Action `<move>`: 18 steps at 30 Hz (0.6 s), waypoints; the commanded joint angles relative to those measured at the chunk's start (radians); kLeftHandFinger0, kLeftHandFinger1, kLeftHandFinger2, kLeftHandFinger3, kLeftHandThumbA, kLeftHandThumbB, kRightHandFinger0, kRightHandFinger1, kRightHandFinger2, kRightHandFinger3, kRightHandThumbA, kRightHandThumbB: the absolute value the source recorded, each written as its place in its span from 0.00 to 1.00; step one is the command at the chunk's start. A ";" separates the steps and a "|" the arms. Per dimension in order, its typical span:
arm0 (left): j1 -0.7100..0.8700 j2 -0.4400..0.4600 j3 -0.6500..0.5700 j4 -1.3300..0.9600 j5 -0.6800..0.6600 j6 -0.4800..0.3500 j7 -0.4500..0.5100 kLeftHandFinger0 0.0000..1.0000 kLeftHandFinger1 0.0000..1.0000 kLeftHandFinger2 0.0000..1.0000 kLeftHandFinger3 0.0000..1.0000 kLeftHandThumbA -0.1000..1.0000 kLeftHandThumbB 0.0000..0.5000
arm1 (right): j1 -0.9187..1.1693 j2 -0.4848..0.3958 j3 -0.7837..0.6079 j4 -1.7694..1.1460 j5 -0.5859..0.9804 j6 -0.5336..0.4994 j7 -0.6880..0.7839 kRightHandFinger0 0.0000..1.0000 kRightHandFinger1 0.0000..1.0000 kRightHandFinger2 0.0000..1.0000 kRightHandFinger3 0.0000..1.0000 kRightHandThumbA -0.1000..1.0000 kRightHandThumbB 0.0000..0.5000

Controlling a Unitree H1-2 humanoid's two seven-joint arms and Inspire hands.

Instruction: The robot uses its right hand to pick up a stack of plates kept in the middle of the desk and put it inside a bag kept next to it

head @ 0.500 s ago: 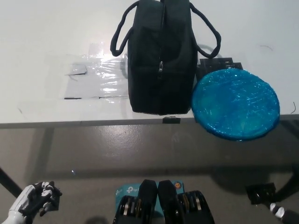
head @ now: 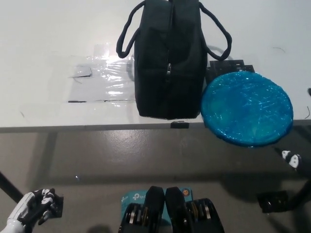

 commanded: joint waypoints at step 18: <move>-0.012 0.035 0.017 -0.004 -0.019 -0.040 -0.040 0.03 0.26 0.38 0.37 0.42 1.00 | -0.120 -0.120 0.219 0.049 -0.309 -0.068 0.105 1.00 1.00 1.00 1.00 1.00 0.89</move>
